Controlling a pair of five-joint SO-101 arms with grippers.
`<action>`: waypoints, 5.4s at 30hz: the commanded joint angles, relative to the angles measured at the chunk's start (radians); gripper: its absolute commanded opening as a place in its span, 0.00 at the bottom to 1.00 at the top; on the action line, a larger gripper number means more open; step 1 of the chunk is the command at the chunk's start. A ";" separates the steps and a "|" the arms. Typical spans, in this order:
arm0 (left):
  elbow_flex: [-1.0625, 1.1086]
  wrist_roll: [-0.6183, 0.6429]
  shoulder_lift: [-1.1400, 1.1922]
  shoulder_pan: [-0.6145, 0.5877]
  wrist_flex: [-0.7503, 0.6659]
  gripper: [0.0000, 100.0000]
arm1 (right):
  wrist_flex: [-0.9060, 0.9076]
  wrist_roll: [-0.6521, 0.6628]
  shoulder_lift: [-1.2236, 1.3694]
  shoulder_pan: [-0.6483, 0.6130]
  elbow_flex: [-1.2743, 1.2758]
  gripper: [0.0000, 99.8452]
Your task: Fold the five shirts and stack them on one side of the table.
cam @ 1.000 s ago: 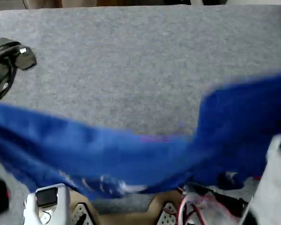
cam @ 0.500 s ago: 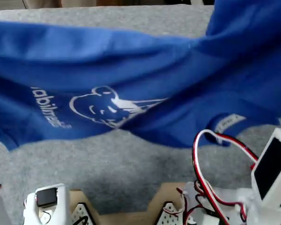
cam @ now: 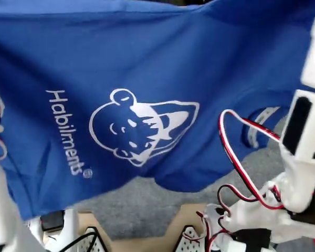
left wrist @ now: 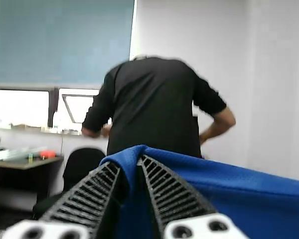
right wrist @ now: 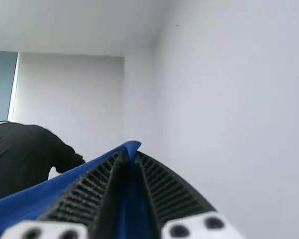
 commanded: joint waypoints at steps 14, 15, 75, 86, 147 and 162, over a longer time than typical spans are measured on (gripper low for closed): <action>0.591 -0.008 0.206 -0.003 -0.368 0.02 | 0.028 0.110 0.349 -0.209 0.286 0.00; 0.624 -0.011 0.231 -0.002 -0.414 0.02 | 0.018 0.109 0.389 -0.209 0.286 0.00; -0.160 -0.118 1.233 0.005 1.013 0.02 | 0.968 0.094 0.375 -0.263 0.722 0.00; 0.000 -0.203 1.237 -0.003 1.011 0.02 | 0.970 0.193 0.300 -0.216 0.960 0.00; -0.276 -0.008 1.237 -0.008 1.011 0.16 | 0.733 0.181 0.352 -0.558 1.055 0.15; -0.210 -0.012 1.237 0.011 1.011 0.16 | 0.700 0.068 0.763 -0.561 0.866 0.20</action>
